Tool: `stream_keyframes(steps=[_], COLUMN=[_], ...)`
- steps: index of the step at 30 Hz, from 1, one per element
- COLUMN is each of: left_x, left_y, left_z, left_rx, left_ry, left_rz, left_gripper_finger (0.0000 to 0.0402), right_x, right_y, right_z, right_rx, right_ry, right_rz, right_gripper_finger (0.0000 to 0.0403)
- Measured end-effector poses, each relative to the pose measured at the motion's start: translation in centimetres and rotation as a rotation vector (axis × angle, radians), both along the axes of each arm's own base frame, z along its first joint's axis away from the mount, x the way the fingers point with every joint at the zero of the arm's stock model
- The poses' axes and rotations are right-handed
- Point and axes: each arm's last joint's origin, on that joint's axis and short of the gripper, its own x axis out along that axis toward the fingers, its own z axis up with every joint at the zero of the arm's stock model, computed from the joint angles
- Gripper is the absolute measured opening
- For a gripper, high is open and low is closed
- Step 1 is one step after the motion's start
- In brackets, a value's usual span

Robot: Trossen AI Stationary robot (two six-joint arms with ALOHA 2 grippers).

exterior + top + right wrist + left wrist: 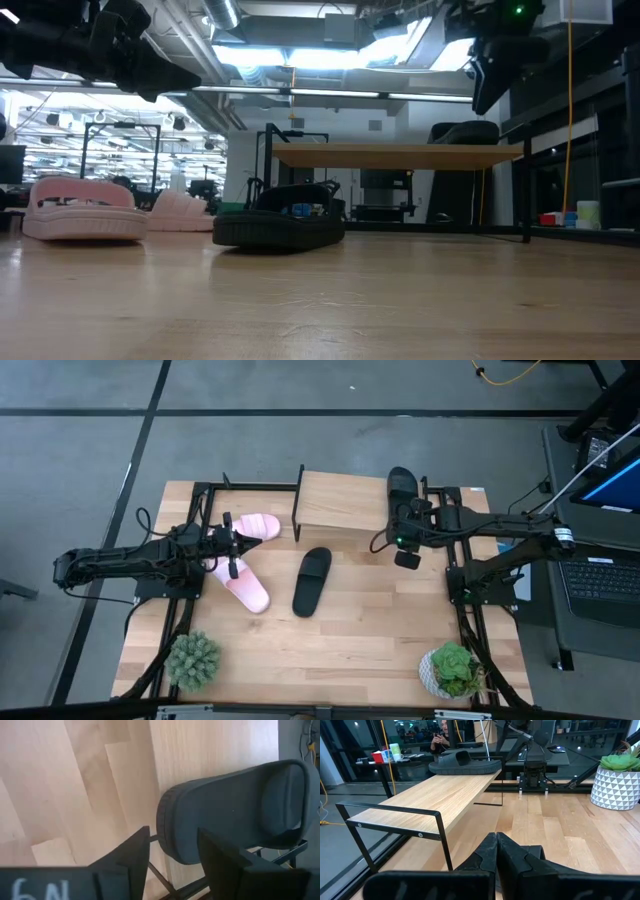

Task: Pick and place slides into the shelf
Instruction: Put the right black slides on the shelf

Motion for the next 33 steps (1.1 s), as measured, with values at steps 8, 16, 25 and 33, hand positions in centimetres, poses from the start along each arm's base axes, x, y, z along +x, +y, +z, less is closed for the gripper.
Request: stream_keyframes(steps=[8, 16, 25, 33], left_x=[0.0, 0.0, 0.0, 0.0], left_y=[0.0, 0.0, 0.0, 0.0], left_z=[0.0, 0.0, 0.0, 0.0], left_rx=[0.0, -0.001, -0.001, -0.001], left_ry=[0.0, 0.0, 0.0, 0.0], left_rz=[0.0, 0.0, 0.0, 0.0], left_gripper_finger=[0.0, 0.0, 0.0, 0.0], right_x=[0.0, 1.1, 0.9, 1.2], right_y=[-0.7, -1.0, -1.1, -1.1], right_z=[-0.2, -1.3, -1.4, -1.8], right_rx=[-0.001, -0.003, 0.002, 0.004], right_ry=[0.017, 0.098, 0.111, 0.138], right_rz=[-0.016, 0.028, 0.007, 0.008], right_gripper_finger=[0.0147, 0.0147, 0.0147, 0.0143])
